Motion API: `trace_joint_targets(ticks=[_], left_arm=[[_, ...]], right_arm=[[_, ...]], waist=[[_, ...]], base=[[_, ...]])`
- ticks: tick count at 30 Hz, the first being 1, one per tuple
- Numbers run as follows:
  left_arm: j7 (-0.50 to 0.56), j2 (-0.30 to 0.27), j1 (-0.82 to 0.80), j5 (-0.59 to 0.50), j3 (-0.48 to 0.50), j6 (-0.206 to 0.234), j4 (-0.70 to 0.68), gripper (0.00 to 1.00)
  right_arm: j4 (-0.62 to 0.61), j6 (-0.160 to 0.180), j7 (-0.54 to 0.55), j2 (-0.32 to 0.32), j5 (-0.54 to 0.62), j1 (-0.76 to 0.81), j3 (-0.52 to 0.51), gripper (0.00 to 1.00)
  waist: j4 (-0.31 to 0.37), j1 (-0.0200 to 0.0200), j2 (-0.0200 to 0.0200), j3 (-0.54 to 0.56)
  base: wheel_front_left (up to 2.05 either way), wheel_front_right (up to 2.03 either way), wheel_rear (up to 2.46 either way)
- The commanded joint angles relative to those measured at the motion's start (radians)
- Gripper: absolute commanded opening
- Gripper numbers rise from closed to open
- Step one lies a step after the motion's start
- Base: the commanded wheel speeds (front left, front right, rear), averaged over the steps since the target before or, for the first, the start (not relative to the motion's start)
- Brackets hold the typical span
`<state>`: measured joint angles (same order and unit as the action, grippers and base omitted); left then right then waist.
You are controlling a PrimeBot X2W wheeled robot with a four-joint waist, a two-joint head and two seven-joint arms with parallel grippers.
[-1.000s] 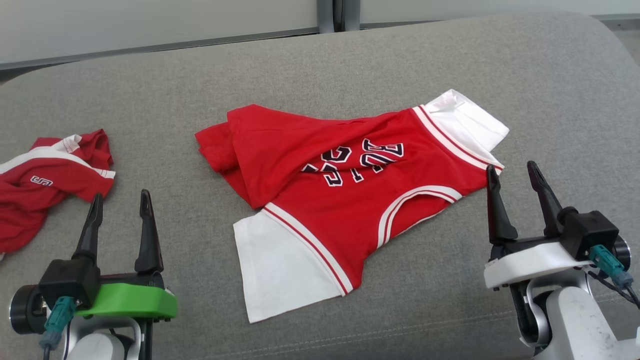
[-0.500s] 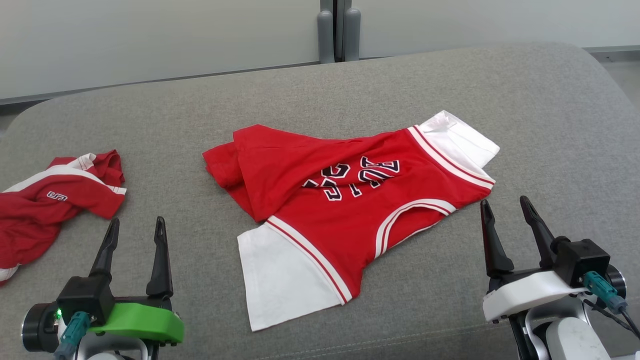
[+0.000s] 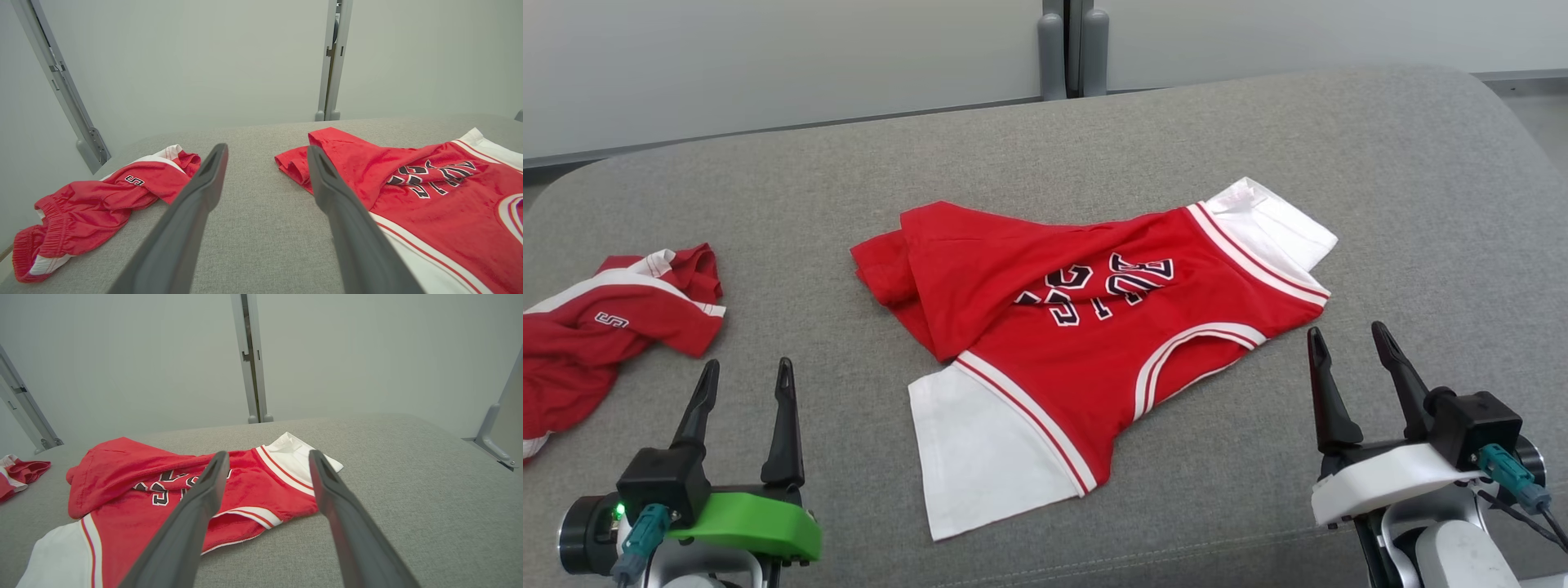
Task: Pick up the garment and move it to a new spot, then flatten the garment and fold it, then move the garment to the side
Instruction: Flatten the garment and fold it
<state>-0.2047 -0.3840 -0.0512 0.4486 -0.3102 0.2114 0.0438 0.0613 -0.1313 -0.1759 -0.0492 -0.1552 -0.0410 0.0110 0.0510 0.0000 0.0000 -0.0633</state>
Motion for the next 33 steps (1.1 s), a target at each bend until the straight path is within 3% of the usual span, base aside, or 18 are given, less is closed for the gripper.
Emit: trace_joint_targets(ticks=[1,8,20,33], left_arm=[[-0.001,-0.004,-0.012,0.004,0.0,0.003,0.005,1.0],[0.002,0.0,-0.029,0.003,-0.009,0.002,0.008,1.0],[0.191,0.028,-0.171,0.091,-0.078,-0.101,0.04,1.0],[0.356,0.1,-0.532,0.159,-0.128,-0.224,0.225,1.0]], right_arm=[[-0.002,0.001,0.002,-0.003,-0.001,0.011,0.0,1.0],[-0.004,0.001,0.005,-0.003,-0.005,0.004,0.0,1.0],[0.046,0.001,0.025,-0.003,-0.044,-0.087,-0.012,1.0],[0.289,0.001,0.06,-0.147,-0.096,-0.449,0.038,1.0]], waist=[[0.0,0.0,0.0,0.0],[0.001,0.0,0.0,-0.007],[0.008,0.0,0.0,-0.094],[0.002,0.0,0.0,-0.287]], base=[[0.0,0.0,0.0],[0.0,0.0,0.0],[0.0,0.0,0.0],[0.0,0.0,0.0]])
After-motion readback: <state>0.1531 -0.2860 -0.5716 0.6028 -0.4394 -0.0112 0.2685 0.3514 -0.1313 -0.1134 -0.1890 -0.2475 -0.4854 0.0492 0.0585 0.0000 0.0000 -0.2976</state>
